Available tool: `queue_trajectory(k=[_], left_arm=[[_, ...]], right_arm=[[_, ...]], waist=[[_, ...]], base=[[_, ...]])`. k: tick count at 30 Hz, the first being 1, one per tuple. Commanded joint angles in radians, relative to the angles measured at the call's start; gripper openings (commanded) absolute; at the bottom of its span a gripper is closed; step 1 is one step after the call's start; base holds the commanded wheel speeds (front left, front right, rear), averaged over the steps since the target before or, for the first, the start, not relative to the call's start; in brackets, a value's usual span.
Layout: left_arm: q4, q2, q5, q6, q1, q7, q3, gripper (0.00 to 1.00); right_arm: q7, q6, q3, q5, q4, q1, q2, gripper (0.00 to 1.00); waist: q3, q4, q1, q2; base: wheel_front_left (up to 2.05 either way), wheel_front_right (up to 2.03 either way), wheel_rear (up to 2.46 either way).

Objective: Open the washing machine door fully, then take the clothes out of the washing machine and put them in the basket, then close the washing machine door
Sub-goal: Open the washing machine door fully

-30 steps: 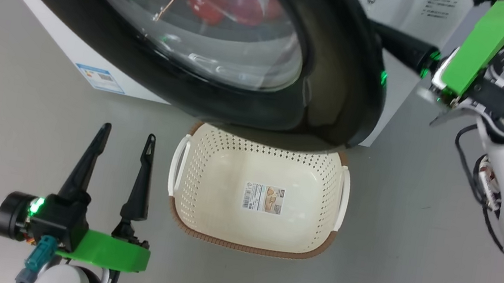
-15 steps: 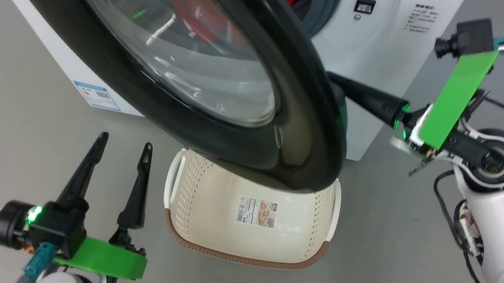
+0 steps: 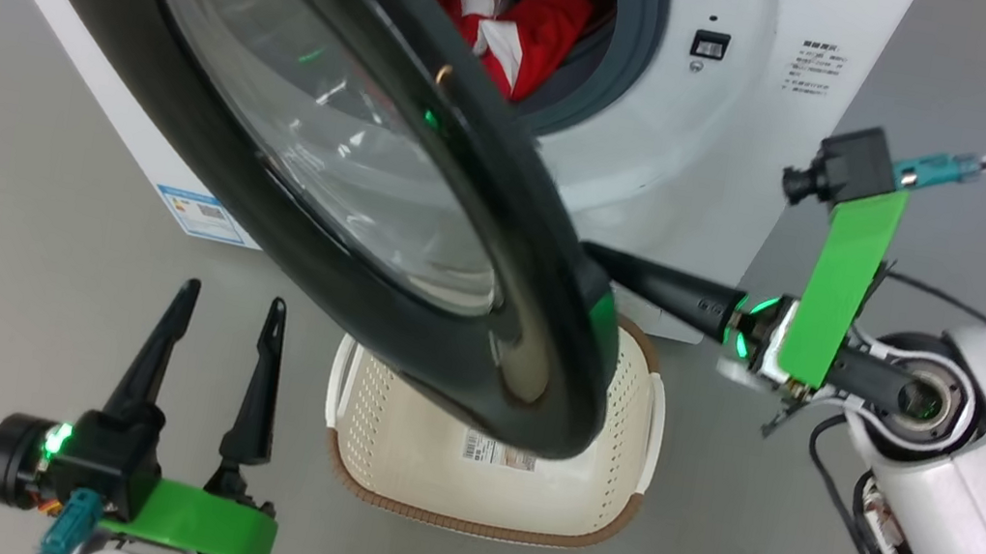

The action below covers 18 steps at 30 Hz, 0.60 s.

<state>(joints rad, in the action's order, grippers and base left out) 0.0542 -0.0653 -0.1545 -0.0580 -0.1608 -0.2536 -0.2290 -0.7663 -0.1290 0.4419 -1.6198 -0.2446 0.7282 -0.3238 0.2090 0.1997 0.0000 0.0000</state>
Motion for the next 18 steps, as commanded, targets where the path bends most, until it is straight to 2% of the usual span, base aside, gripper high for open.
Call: queue_trajectory(k=[1, 18], left_arm=[[-0.023, -0.022, -0.006, -0.009, 0.004, 0.001, 0.032, 1.0], [-0.03, -0.032, -0.017, -0.018, 0.026, 0.01, 0.013, 1.0]], right_arm=[[-0.008, -0.002, 0.016, -0.012, 0.041, -0.024, 0.013, 0.0], [0.005, -0.002, 0.126, -0.049, 0.114, -0.12, 0.087, 0.0]], waist=[[-0.006, 0.003, 0.0, 0.0], [-0.046, 0.037, 0.0, 0.0]], base=[[0.0, 0.0, 0.0], [0.0, 0.0, 0.0]])
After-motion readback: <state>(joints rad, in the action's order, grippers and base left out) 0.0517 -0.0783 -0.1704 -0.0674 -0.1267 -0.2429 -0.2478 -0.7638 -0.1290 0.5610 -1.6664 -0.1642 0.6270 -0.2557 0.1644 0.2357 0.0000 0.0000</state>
